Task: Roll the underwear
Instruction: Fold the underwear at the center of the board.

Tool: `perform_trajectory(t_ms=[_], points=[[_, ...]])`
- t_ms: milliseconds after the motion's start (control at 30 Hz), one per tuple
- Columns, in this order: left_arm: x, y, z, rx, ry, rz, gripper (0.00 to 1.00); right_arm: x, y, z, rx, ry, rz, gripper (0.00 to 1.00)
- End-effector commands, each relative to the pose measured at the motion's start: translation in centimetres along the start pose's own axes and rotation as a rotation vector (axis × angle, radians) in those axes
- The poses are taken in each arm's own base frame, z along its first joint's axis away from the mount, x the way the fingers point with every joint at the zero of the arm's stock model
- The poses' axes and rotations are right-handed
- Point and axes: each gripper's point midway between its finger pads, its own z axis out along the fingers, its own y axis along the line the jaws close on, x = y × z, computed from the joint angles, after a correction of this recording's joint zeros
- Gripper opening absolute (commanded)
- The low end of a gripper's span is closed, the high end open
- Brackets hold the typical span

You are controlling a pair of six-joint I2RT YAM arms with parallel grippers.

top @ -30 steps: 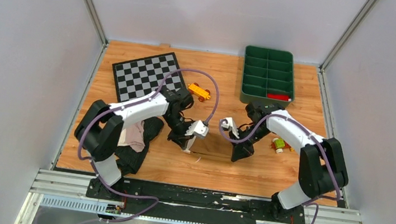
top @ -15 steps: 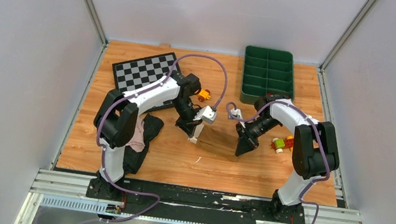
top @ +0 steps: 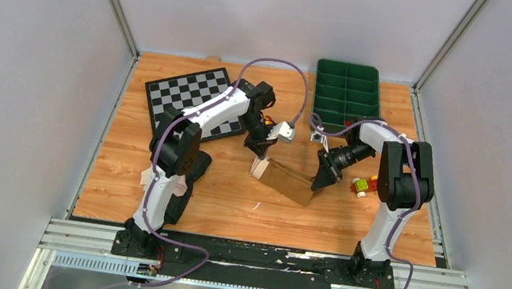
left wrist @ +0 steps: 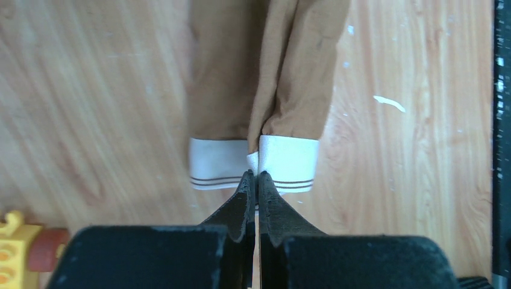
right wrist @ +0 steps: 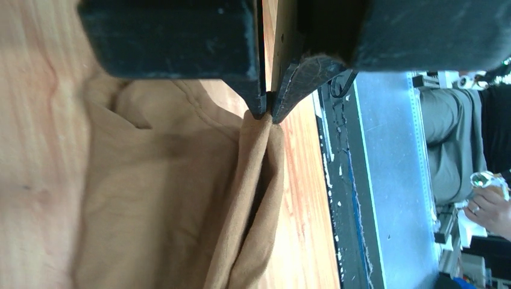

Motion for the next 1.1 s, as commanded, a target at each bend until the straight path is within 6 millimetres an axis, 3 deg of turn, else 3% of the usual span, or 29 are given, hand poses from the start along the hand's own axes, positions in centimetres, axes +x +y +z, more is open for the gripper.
perform_trajectory(t_ms=[0,233,467,933,1067], points=[[-0.9,2.8,-0.2,-0.050,-0.011,-0.007,0.00,-1.3,-1.4,-1.5,-0.003,-0.103,0.046,0.08],[-0.1,5.9,0.4,-0.125,0.027,-0.021,0.00,-0.5,-4.8,-2.9,0.046,-0.128,0.159,0.07],[0.7,7.6,1.1,-0.177,0.042,-0.052,0.00,-0.4,-7.8,-3.2,0.100,-0.111,0.229,0.06],[2.7,8.6,3.6,-0.184,0.055,-0.142,0.00,0.8,-11.7,-2.4,0.211,-0.086,0.375,0.07],[3.0,8.6,4.1,-0.184,0.045,-0.167,0.00,0.5,-12.0,-2.6,0.262,-0.112,0.389,0.16]])
